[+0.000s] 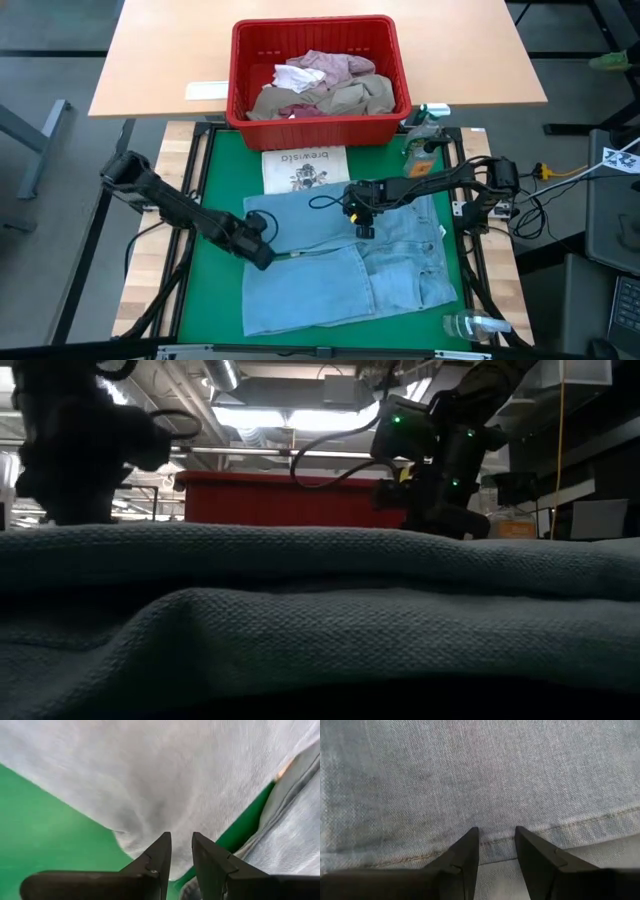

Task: Fold laundry
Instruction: Fold the light blue pants

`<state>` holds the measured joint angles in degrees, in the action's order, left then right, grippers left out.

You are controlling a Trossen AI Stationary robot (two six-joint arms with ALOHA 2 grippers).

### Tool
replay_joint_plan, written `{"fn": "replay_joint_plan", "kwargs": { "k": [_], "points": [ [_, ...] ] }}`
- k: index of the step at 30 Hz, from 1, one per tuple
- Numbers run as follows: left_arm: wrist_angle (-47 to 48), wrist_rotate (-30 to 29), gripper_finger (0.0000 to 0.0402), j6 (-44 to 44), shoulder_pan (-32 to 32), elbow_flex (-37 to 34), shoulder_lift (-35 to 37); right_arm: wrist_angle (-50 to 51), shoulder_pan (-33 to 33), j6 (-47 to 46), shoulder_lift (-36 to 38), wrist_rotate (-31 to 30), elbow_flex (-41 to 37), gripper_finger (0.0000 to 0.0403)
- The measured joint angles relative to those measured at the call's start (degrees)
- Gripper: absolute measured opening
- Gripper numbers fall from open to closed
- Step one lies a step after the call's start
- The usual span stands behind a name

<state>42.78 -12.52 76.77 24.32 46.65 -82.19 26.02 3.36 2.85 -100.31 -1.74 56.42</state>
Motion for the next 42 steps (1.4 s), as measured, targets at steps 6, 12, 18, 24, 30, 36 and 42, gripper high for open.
{"fn": "replay_joint_plan", "kwargs": {
  "k": [6, 12, 18, 24, 30, 36, 42],
  "points": [
    [8.5, -0.76, 0.0073, 1.41, -3.49, 0.0, 5.33, 0.41, 0.0, -0.02, -0.07, -0.1, 1.52, 0.0128],
    [12.48, -4.84, 0.0073, 2.58, -6.42, -1.16, 4.88, -0.18, 0.0, -0.05, -0.07, 2.52, 1.53, 0.0128],
    [4.5, -4.88, 0.0073, 2.59, -8.24, -7.41, 4.54, -0.7, 0.0, -0.02, -0.07, 2.84, -0.12, 0.0128],
    [4.44, -5.17, 0.0073, 2.74, -10.18, -12.23, 4.52, -1.78, 0.0, -0.02, -0.02, 2.82, -0.9, 0.0128],
    [5.21, -6.4, 0.0073, 2.32, -13.61, -13.56, 4.59, -5.69, 0.01, -0.04, -0.07, 2.82, -1.11, 0.0128],
    [13.23, -6.13, 0.0073, 2.13, -14.67, -9.54, 7.59, -5.02, 0.04, 0.41, -0.07, 2.29, -0.79, 0.0128],
    [17.79, -2.37, 0.0073, 2.13, -14.41, -4.18, 11.63, 1.59, 0.04, 0.76, -0.07, 2.21, 3.31, 0.0128]
  ]
}}
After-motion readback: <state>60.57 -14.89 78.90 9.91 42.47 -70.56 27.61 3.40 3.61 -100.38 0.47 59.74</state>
